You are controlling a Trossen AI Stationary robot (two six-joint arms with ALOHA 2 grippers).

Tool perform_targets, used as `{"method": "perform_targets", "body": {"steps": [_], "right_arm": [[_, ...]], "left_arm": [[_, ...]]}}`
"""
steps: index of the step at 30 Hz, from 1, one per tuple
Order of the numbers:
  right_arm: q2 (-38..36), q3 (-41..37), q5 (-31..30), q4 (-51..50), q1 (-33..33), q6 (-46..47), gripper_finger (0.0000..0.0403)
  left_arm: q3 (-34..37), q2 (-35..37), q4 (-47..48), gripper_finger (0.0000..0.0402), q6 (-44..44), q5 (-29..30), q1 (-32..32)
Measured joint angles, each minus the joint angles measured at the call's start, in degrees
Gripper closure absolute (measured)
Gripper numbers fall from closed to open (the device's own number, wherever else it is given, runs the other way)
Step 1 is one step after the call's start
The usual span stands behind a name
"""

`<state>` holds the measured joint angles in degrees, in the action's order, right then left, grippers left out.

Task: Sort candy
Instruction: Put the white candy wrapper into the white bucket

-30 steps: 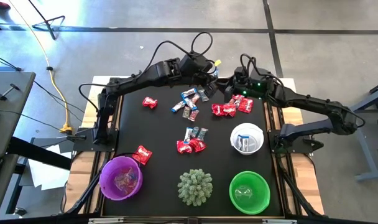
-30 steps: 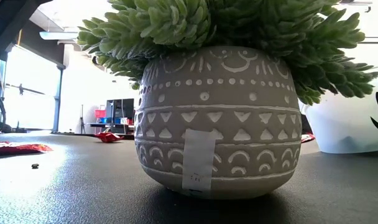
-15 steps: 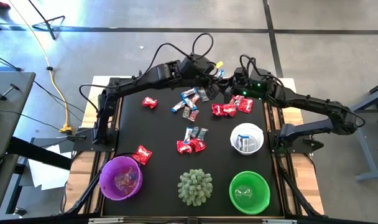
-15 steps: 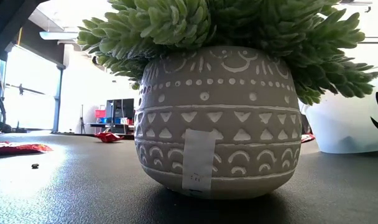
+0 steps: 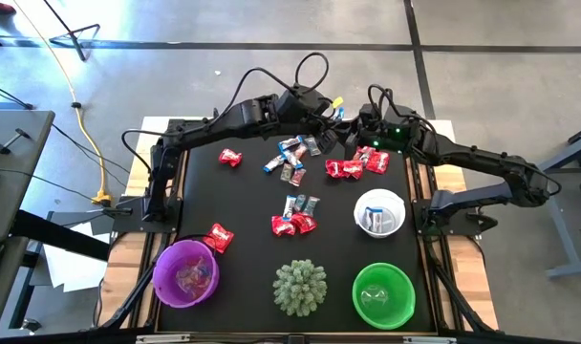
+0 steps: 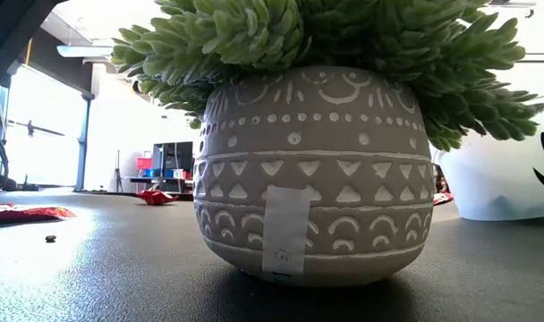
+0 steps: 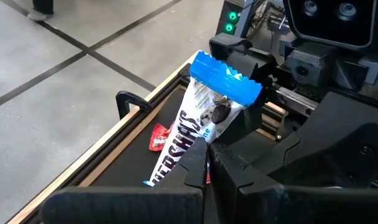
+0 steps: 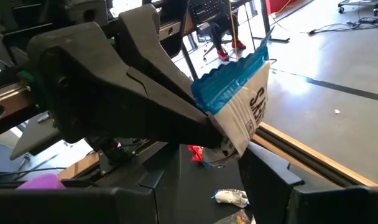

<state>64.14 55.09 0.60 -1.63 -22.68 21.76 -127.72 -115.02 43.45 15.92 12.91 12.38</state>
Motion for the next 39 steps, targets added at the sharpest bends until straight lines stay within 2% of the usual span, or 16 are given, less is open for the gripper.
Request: {"method": "perform_targets", "body": {"steps": [14, 32, 35, 39], "right_arm": [[-0.07, 0.00, -1.84, -3.58, -0.70, 0.02, 0.0249], [-0.07, 0.00, -0.33, -0.73, -0.92, 0.67, 0.0249], [-0.07, 0.00, -0.28, -0.72, -0.90, 0.68, 0.0257], [-0.07, 0.00, -0.31, -0.72, -0.90, 0.70, 0.0295]], "left_arm": [[0.02, 1.15, 0.52, 0.0401, -1.63, 1.36, -0.22], [0.00, 1.29, 0.12, 0.0401, -2.61, -0.75, -0.38], [0.00, 1.27, 0.06, 0.0401, -2.67, -0.76, -0.50], [0.00, 1.24, 0.04, 0.0401, -2.67, -0.77, -0.50]]}}
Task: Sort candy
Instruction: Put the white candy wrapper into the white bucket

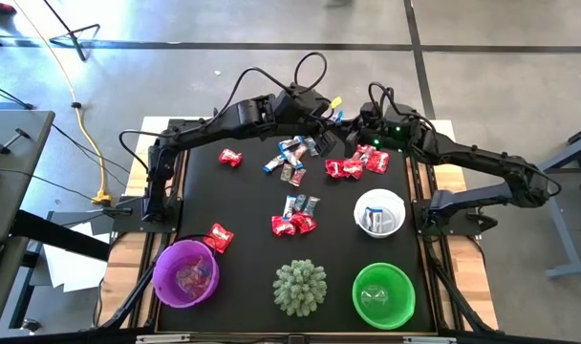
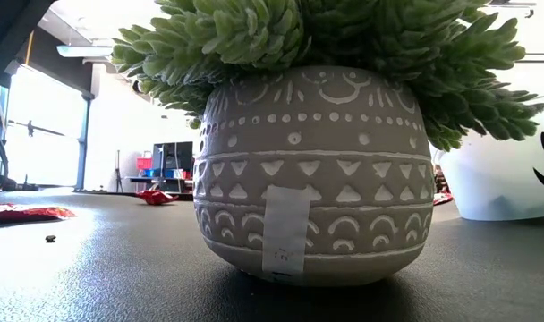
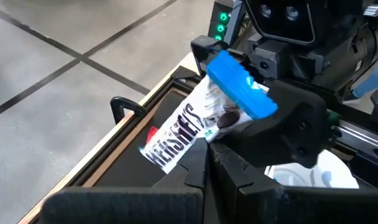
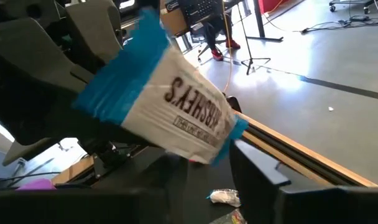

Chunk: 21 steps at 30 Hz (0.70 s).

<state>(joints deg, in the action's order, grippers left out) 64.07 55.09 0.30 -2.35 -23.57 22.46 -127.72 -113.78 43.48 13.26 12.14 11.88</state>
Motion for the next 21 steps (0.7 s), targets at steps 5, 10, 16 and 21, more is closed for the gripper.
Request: {"method": "perform_targets", "body": {"steps": [5, 10, 16, 21], "right_arm": [[0.00, 0.00, -0.02, 0.00, 0.00, 0.00, 0.0373], [0.02, 0.00, 1.08, 0.00, 0.00, 0.09, 0.0391], [0.02, 0.00, 1.73, 0.00, 0.00, 0.00, 0.0400], [-0.57, 0.00, 1.71, -2.84, -0.08, -0.45, 0.0402]], "left_arm": [[0.00, -0.04, -0.02, 0.0401, -0.11, -0.02, 0.00], [0.00, -0.05, -0.08, 0.0401, -2.34, -0.04, -0.41], [0.03, 0.26, 0.41, 0.0401, -4.44, 0.08, -1.15], [0.07, 2.34, 3.25, 0.0401, -5.89, 0.98, -1.42]]}}
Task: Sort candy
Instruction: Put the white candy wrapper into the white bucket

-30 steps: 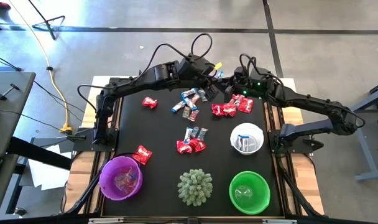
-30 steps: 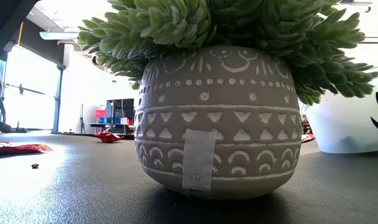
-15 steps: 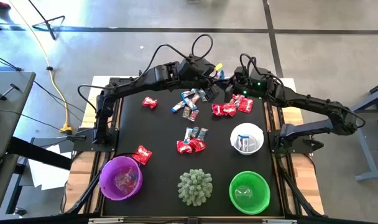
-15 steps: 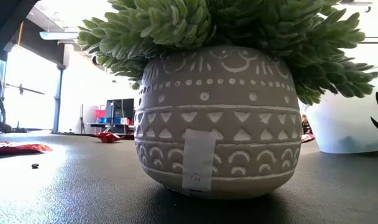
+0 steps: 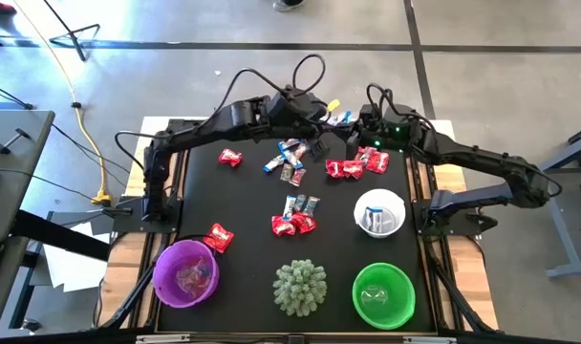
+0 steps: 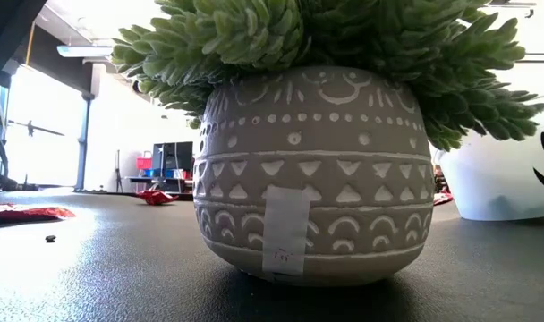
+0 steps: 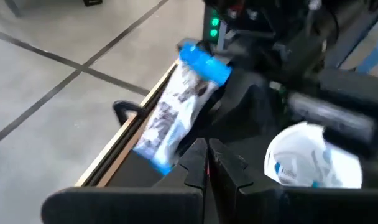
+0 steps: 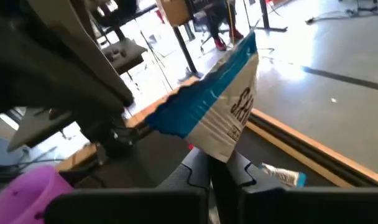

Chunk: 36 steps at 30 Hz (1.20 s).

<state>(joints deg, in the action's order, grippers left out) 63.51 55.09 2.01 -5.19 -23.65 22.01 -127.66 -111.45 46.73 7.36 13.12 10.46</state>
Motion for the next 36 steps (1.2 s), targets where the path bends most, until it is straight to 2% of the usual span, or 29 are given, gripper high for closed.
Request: {"method": "perform_targets", "body": {"steps": [5, 12, 15, 20, 24, 30, 36], "right_arm": [[-3.34, 0.02, -0.03, -6.45, -0.55, 0.74, 0.0402], [-10.55, 0.02, 0.00, -24.44, 0.64, 7.15, 0.0403], [-13.55, 0.02, 0.06, -33.73, 2.64, 12.91, 0.0403], [-17.43, 0.02, 0.35, -50.04, 9.53, 25.66, 0.0403], [-18.86, 0.02, 0.43, -59.43, 15.36, 36.97, 0.0403], [-17.73, 0.02, 3.32, -59.39, 23.87, 50.05, 0.0403], [-13.27, 0.02, 5.57, -59.59, 30.13, 53.08, 0.0403]], "left_arm": [[0.00, 3.27, 4.80, 0.0401, -0.15, 5.71, -0.02], [-0.02, 6.80, 15.73, 0.0401, 2.09, 13.21, 0.13], [-0.02, 7.65, 21.12, 0.0401, 4.26, 13.48, 0.15], [-0.02, 7.68, 29.55, 0.0401, 5.47, 13.64, -0.04], [1.33, 7.71, 32.35, 0.0401, 4.47, 14.33, -0.07], [1.42, 7.72, 35.42, 0.0401, 2.48, 15.81, 0.46], [1.42, 7.64, 40.41, 0.0401, 4.19, 17.93, 0.20]]}}
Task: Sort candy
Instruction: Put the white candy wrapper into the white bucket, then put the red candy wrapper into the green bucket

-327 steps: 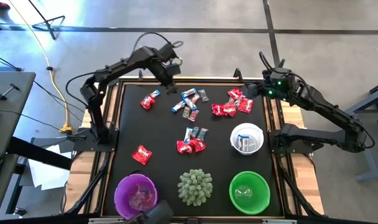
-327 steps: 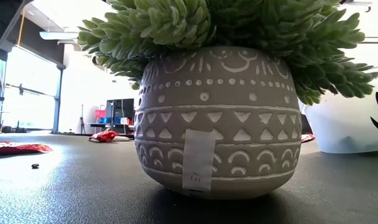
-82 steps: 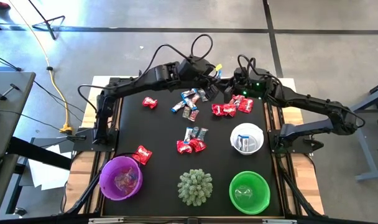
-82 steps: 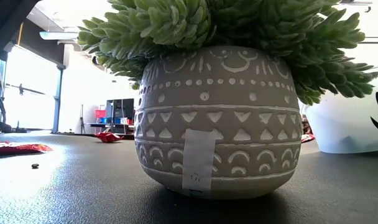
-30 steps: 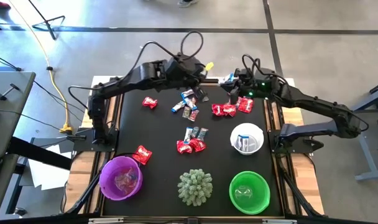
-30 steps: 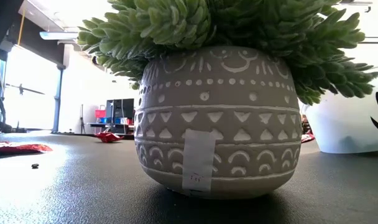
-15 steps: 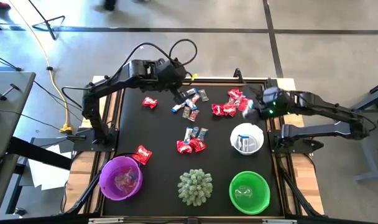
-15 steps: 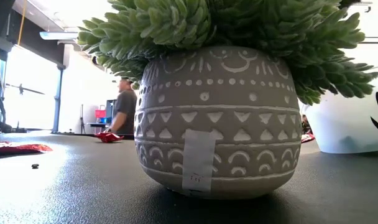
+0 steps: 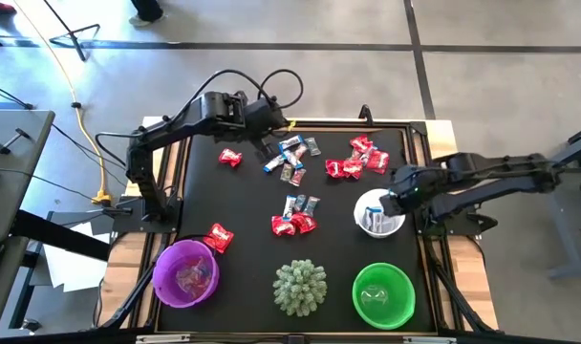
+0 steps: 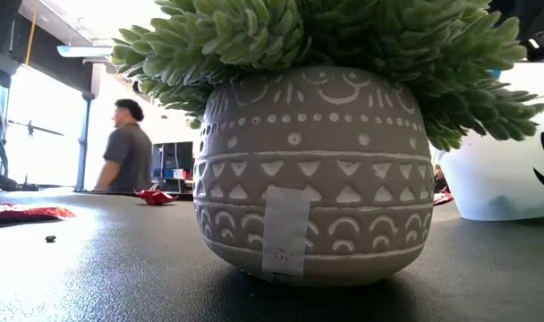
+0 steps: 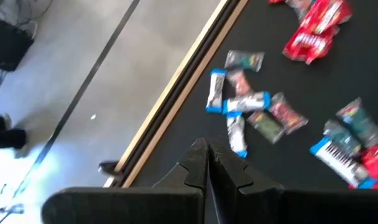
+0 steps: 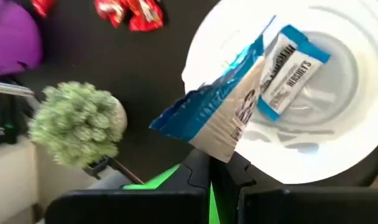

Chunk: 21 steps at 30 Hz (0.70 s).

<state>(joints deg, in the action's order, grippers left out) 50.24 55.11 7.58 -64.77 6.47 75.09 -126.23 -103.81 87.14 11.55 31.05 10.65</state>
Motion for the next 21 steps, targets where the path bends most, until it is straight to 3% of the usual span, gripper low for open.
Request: {"method": "perform_targets", "body": {"steps": [5, 11, 18, 21], "right_arm": [[3.84, 0.00, -0.21, 0.09, 3.40, 2.02, 0.0392], [6.77, 0.00, -0.23, 0.64, 5.35, 2.07, 0.0337], [5.61, 0.00, -0.34, 3.13, 5.71, 0.89, 0.0299], [3.72, 0.00, -3.85, 3.34, 5.69, -0.62, 0.0297]], "left_arm": [[0.00, 0.00, 2.86, 0.0401, 1.44, 2.16, -0.93], [0.00, 0.00, 2.89, 0.0398, 1.24, 2.55, -1.31], [0.09, 0.63, 2.89, 0.0396, 1.37, -1.22, -1.48], [0.63, 1.95, 2.60, 0.0396, 2.86, -2.14, -2.04]]}}
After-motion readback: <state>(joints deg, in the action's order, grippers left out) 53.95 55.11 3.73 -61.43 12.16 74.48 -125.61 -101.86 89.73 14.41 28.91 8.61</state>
